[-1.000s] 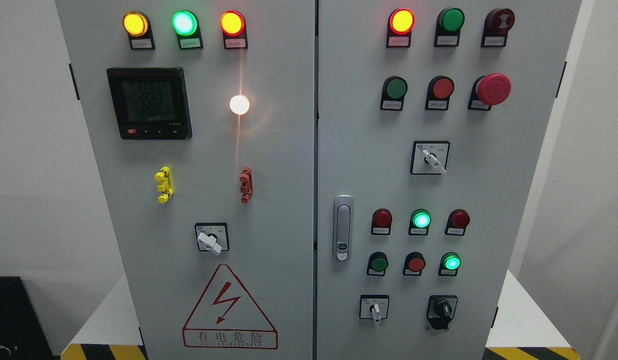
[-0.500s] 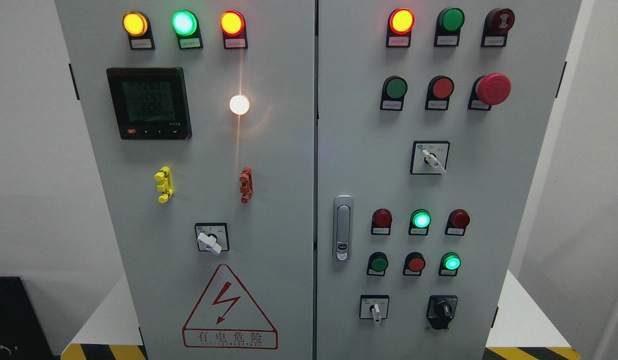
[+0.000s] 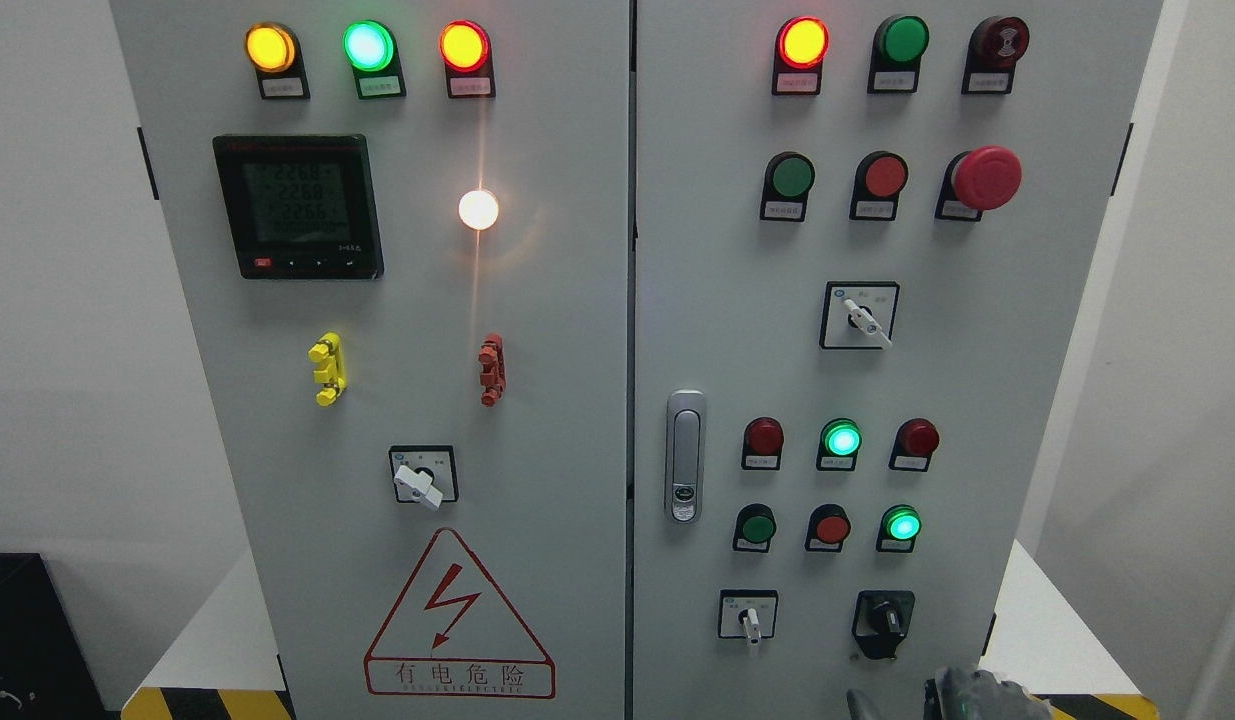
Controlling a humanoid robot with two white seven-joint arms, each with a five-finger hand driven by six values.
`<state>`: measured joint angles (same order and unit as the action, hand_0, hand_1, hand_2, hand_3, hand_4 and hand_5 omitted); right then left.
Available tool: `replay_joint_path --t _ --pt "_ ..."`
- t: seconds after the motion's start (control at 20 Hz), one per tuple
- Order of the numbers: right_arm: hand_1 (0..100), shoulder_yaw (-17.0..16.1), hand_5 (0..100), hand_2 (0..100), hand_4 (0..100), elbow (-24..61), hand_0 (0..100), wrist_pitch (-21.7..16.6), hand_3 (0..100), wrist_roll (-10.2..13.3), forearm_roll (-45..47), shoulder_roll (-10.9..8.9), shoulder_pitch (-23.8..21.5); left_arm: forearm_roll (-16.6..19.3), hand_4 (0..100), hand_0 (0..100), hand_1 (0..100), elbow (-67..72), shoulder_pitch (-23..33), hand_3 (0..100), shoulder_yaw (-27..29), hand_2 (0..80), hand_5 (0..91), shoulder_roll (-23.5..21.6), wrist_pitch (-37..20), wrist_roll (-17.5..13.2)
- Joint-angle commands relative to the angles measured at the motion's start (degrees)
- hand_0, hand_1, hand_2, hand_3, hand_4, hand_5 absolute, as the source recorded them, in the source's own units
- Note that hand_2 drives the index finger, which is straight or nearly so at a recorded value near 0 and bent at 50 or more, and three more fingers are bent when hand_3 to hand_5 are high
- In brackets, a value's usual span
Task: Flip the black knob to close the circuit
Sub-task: 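Raise the right hand toward the black rotary knob near the cabinet bottom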
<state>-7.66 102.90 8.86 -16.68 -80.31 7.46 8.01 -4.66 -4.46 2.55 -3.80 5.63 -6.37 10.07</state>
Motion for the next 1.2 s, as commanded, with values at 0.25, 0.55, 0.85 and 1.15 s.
replay_joint_path --t 0.25,0.55,0.85,1.15 --pt "0 0.5 99 91 96 -1.6 0 0.2 100 -0.8 -1.5 0.10 1.7 0.0 0 12 56 0.0 0.0 0 0.0 0.0 0.0 0.0 0.0 0.0" --pt "0 0.5 99 91 96 -3.4 0 1.5 100 -0.8 -1.7 0.10 3.9 0.0 0 12 56 0.1 0.0 0 0.0 0.0 0.0 0.0 0.0 0.0" --pt "0 0.3 99 91 96 -5.5 0 1.9 100 -0.8 -2.4 0.10 5.8 0.0 0 12 56 0.0 0.0 0 0.0 0.0 0.0 0.0 0.0 0.0" --pt "0 0.1 98 91 96 -5.5 0 2.3 100 -0.9 -2.4 0.10 6.3 0.0 0 12 56 0.0 0.0 0 0.0 0.0 0.0 0.0 0.0 0.0"
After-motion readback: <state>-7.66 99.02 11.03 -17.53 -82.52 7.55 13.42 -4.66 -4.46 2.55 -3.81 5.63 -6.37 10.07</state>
